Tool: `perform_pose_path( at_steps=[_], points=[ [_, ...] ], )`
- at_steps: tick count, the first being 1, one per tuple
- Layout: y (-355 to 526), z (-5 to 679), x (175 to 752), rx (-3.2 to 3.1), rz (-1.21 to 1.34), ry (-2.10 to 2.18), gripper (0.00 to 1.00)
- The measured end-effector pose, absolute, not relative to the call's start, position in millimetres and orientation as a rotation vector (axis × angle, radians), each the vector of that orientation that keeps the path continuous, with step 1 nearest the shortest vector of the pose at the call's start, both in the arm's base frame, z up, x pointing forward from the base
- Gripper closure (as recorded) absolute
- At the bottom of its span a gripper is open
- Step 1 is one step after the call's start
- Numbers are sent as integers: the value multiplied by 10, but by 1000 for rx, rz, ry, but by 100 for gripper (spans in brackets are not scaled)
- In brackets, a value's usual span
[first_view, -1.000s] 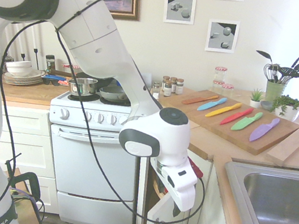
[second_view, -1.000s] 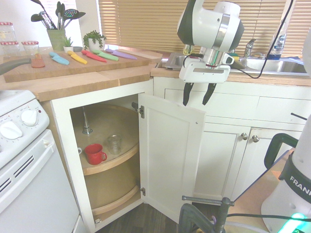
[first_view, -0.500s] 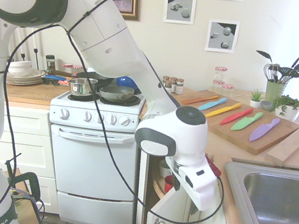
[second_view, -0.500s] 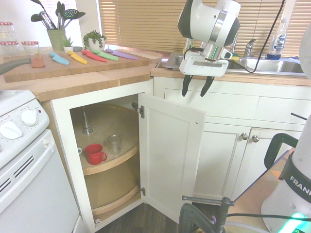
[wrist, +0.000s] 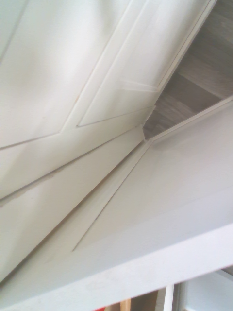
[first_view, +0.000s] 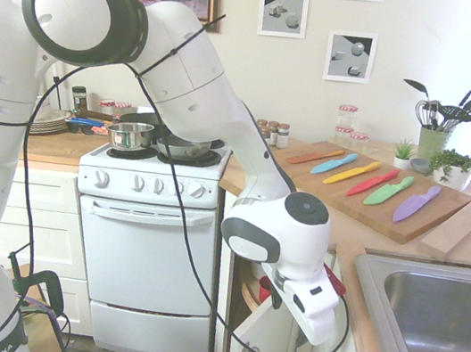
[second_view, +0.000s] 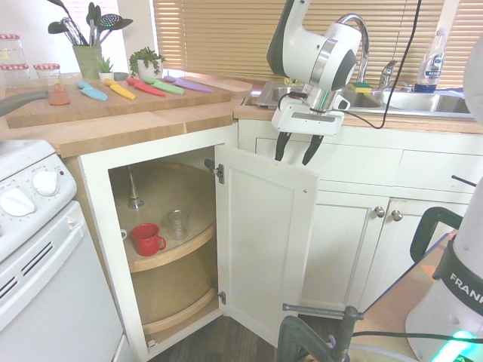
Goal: Close the cabinet
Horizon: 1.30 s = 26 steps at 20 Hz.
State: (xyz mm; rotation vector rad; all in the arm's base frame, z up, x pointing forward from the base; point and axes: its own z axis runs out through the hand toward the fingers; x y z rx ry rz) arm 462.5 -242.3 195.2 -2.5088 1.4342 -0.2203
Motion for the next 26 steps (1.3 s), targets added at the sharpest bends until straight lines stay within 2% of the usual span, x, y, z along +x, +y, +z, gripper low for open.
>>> perform_pose_path(
  at_steps=[2, 3, 10, 26],
  points=[
    [-2402, 1912, 4624, -2513, -215, 1425, 0],
    [-2383, 1890, 4628, -2515, -212, 1422, 100],
    [-2309, 1649, 4598, -2539, -184, 1419, 100],
    [-2326, 1607, 4580, -2560, -188, 1398, 100]
  ],
)
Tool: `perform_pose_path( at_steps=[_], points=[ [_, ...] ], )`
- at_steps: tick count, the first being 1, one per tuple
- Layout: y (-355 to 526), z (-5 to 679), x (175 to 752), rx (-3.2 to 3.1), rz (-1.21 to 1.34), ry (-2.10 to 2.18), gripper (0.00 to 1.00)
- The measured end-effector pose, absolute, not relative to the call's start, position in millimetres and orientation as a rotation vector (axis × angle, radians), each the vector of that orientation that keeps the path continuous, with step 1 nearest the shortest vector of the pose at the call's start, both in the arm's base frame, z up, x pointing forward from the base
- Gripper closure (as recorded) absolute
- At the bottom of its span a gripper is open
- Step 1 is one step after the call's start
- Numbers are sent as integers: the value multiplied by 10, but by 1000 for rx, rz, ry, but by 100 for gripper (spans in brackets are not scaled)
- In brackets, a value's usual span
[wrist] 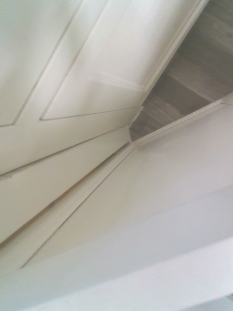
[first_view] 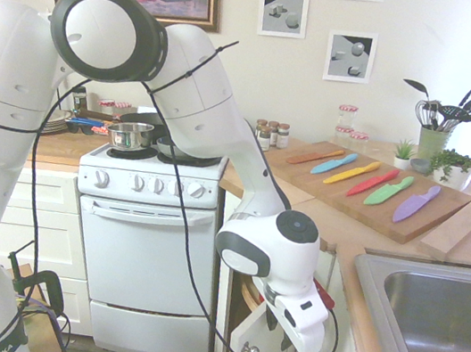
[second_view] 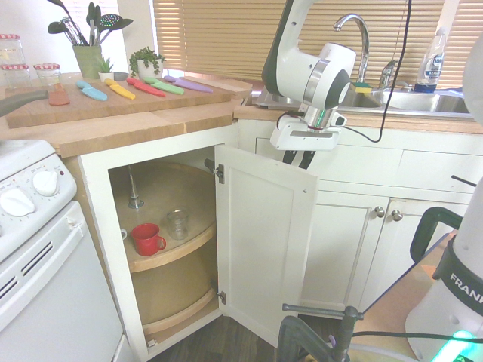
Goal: Close the cabinet
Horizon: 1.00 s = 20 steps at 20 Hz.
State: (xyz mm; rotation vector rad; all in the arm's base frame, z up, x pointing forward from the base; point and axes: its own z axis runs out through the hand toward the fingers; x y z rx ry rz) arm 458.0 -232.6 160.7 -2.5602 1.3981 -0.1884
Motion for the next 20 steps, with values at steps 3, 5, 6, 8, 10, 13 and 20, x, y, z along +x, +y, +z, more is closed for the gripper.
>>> perform_pose_path(
  at_steps=[3, 5, 6, 8, 10, 13, 20],
  points=[
    [-2327, 1601, 4573, -2567, -189, 1389, 100],
    [-2334, 1591, 4566, -2574, -190, 1382, 100],
    [-2339, 1587, 4560, -2577, -189, 1378, 100],
    [-2352, 1578, 4547, -2582, -189, 1372, 100],
    [-2375, 1559, 4519, -2599, -188, 1354, 100],
    [-2379, 1518, 4445, -2639, -188, 1319, 100],
    [-2208, 1556, 4345, -2715, -213, 1238, 100]
  ],
)
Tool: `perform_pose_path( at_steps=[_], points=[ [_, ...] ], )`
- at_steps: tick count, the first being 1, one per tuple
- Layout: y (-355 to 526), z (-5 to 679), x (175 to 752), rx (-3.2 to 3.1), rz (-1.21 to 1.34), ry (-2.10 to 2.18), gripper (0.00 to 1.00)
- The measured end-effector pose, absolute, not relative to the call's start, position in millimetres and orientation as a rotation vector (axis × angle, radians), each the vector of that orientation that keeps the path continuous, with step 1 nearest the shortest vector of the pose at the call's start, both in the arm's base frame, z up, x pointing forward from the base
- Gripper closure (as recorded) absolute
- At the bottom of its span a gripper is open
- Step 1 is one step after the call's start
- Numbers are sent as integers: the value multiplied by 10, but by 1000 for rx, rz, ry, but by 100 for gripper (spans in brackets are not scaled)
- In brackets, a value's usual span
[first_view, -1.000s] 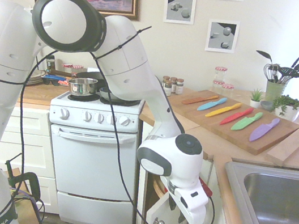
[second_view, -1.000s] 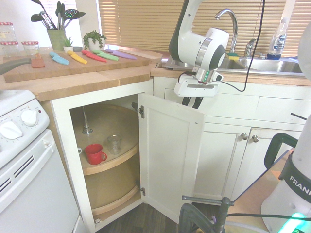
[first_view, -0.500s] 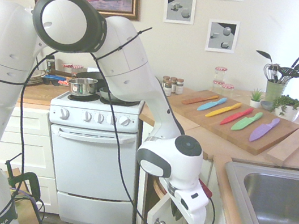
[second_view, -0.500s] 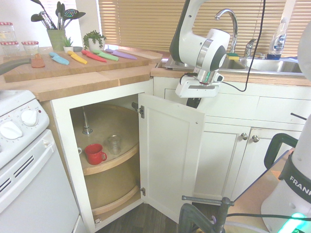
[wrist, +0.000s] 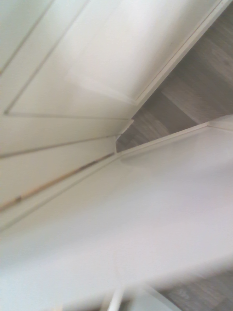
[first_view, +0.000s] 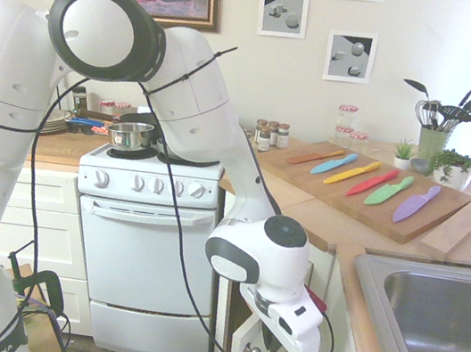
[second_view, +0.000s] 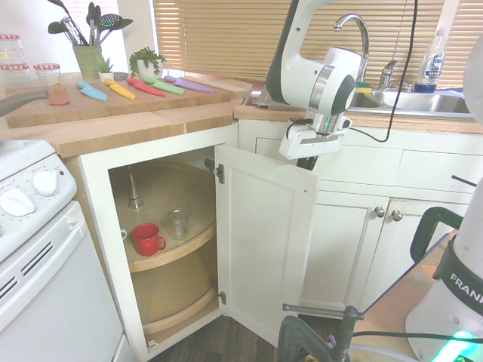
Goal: Close the cabinet
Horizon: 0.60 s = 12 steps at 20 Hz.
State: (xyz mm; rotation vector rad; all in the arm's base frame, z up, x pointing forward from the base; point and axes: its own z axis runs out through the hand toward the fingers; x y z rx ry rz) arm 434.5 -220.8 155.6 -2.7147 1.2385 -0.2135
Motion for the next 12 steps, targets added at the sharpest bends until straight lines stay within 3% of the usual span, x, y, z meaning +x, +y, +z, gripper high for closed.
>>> perform_pose_path(
  at_steps=[12],
  points=[
    [-1108, 1604, 4577, -2861, -204, 1029, 100]
  ],
)
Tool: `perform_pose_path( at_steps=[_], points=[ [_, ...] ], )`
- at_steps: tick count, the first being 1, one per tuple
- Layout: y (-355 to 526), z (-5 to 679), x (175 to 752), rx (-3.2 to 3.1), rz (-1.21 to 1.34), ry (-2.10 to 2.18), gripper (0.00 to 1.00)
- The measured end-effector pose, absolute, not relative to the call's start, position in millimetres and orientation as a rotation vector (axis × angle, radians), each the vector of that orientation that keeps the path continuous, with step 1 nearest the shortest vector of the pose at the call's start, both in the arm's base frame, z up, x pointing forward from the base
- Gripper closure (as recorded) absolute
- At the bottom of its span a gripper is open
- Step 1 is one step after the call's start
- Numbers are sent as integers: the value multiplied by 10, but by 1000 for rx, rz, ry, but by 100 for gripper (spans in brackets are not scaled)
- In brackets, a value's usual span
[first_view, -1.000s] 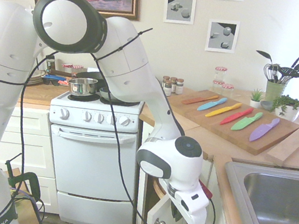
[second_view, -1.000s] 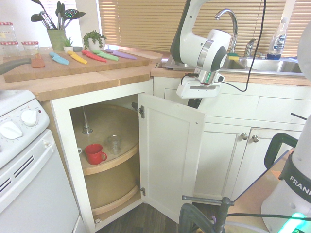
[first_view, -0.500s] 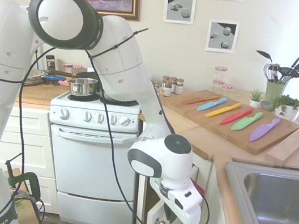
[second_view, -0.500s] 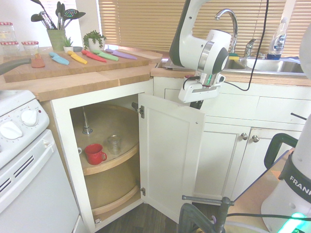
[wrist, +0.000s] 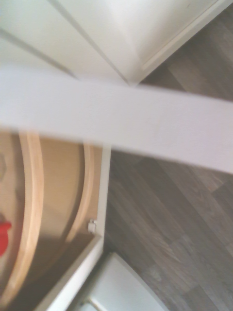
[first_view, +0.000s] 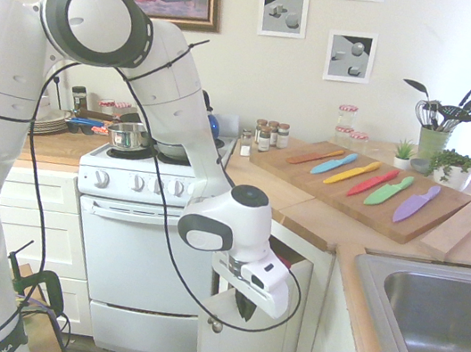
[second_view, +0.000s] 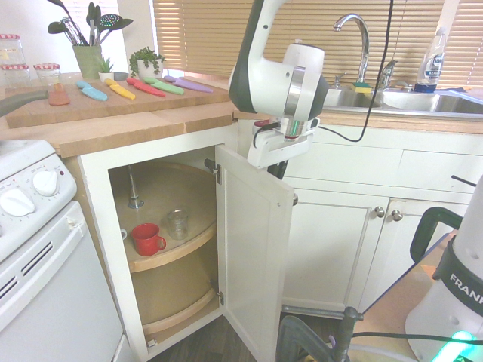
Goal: Close the cabinet
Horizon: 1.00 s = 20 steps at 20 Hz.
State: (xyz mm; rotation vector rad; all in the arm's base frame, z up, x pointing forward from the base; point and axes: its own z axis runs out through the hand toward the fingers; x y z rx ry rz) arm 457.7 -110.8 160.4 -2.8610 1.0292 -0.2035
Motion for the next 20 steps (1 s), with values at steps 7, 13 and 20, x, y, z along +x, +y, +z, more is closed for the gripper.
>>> perform_pose_path(
  at_steps=[7, 13, 20],
  points=[
    [-666, 1675, 4786, -2940, -200, 953, 100],
    [-341, 1977, 5039, -2961, -202, 904, 100],
    [-32, 2007, 5350, -2952, -131, 884, 100]
  ],
)
